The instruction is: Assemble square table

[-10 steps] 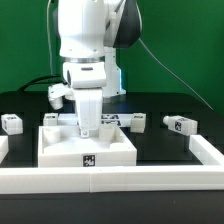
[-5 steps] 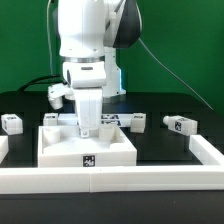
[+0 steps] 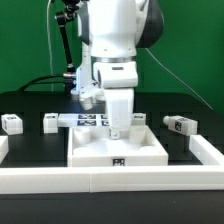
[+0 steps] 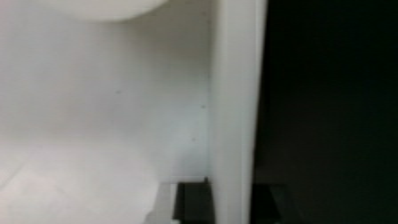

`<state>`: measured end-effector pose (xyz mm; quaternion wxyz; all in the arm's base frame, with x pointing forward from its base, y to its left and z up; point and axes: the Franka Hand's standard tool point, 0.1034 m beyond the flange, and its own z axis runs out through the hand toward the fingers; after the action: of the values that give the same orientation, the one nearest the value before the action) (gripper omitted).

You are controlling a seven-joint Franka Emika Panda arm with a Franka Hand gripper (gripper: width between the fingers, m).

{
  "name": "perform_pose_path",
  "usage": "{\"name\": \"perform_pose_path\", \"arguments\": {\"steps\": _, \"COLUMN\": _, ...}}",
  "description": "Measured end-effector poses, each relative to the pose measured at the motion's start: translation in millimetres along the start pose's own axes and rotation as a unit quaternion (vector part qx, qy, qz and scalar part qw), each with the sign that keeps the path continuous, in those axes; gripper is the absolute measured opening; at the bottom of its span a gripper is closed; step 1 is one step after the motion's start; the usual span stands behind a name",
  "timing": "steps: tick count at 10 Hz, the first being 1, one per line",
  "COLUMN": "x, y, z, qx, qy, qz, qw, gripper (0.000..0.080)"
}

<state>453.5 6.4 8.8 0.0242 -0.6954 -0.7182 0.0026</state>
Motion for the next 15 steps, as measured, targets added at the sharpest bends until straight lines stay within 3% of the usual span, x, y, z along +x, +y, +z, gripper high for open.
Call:
{"name": "perform_pose_path", "arguments": {"steps": 4, "x": 44.7, "y": 23.0, "z": -4.3, "qx": -0.005, "qy": 0.003, "qz": -0.004, "qw": 1.000, "gripper": 0.0060}}
{"name": "perform_pose_path", "arguments": {"steps": 8, "x": 57.9, "y": 40.4, "z": -1.2, "qx": -0.005, "qy": 0.006, "qz": -0.006, "qw": 1.000, "gripper": 0.0060}}
{"name": "perform_pose_path", "arguments": {"steps": 13, "x": 63.7, "y": 43.2, "z": 0.1, "qx": -0.001, "qy": 0.007, "qz": 0.017, "qw": 1.000, "gripper": 0.0060}}
{"name": "perform_pose_path", "arguments": {"steps": 15, "x": 63.4, "y": 43.0, "z": 0.5, "qx": 0.000, "qy": 0.007, "qz": 0.017, "qw": 1.000, "gripper": 0.0384}}
